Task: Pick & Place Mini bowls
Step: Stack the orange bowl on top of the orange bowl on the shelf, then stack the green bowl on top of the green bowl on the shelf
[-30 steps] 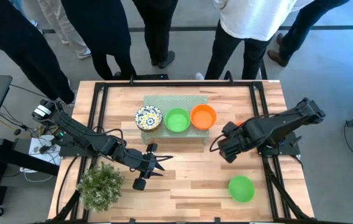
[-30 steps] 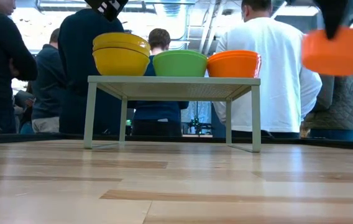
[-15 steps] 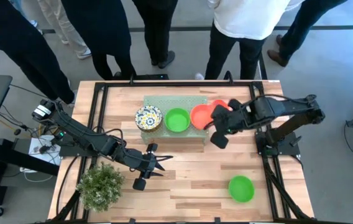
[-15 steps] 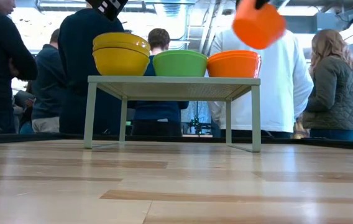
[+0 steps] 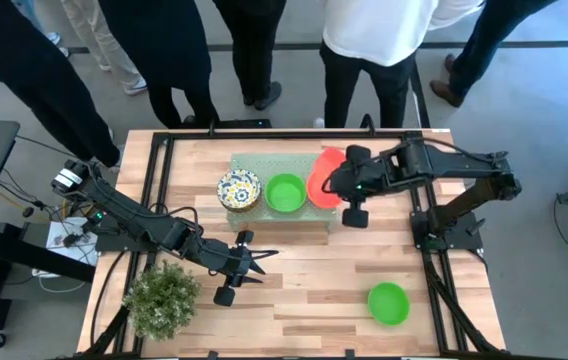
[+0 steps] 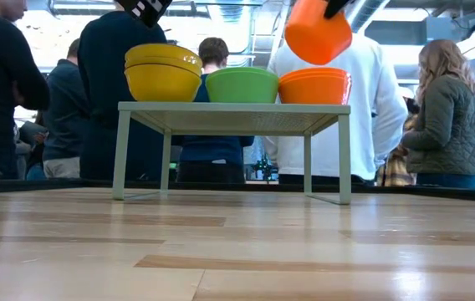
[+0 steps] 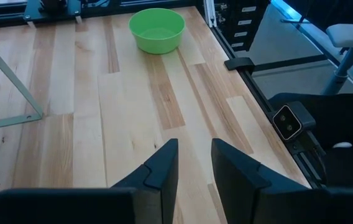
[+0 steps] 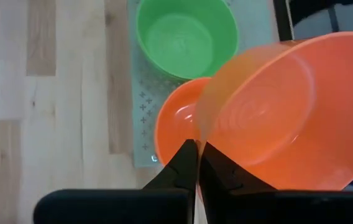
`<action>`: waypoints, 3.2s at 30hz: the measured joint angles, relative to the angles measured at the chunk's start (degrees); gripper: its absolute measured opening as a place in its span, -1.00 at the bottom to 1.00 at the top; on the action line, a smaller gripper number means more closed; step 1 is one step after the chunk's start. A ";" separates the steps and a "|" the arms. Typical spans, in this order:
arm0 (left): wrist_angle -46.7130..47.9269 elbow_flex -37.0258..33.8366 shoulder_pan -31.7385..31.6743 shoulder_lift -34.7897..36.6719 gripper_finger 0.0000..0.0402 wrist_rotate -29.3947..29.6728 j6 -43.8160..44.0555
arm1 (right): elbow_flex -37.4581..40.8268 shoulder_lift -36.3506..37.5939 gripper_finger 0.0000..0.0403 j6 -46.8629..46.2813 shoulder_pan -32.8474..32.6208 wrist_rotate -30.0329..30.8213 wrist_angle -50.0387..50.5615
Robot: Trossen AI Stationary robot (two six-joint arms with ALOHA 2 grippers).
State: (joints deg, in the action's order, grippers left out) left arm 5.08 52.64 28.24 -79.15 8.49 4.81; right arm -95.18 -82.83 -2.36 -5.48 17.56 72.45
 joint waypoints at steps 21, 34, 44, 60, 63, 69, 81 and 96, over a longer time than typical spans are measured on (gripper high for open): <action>-0.02 -0.01 -0.01 0.00 -0.52 0.00 -0.01 | 0.12 -2.20 -1.00 7.11 0.86 -4.04 3.73; -0.30 -0.02 -0.01 0.02 -0.52 0.01 0.03 | 0.11 -8.02 -0.99 14.52 1.93 -4.22 5.99; -0.60 -0.02 -0.01 0.02 -0.52 0.01 0.02 | 0.04 -9.96 -0.99 18.38 3.03 -5.92 7.95; -1.31 -0.02 -0.10 0.02 -0.52 0.02 0.14 | 0.06 -11.91 -0.61 19.25 3.07 -5.51 4.98; -1.31 -0.02 -0.10 0.02 -0.52 0.02 0.03 | 0.04 -11.93 -0.59 19.27 2.90 -5.53 4.96; -1.31 -0.02 -0.10 0.02 -0.52 0.02 0.01 | -0.07 -11.93 -0.59 18.71 1.36 -5.53 5.11; -1.31 -0.02 -0.10 0.02 -0.52 0.02 0.14 | -9.63 -11.87 -0.59 2.27 -4.90 -7.65 11.81; -1.75 -0.02 -0.10 0.02 -0.52 0.02 0.16 | 7.88 -6.84 -0.59 -20.78 -20.29 -16.16 15.61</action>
State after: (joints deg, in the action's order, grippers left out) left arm 3.33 52.62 28.14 -79.13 8.51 4.97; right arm -87.30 -89.66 -23.14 -25.77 1.40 88.06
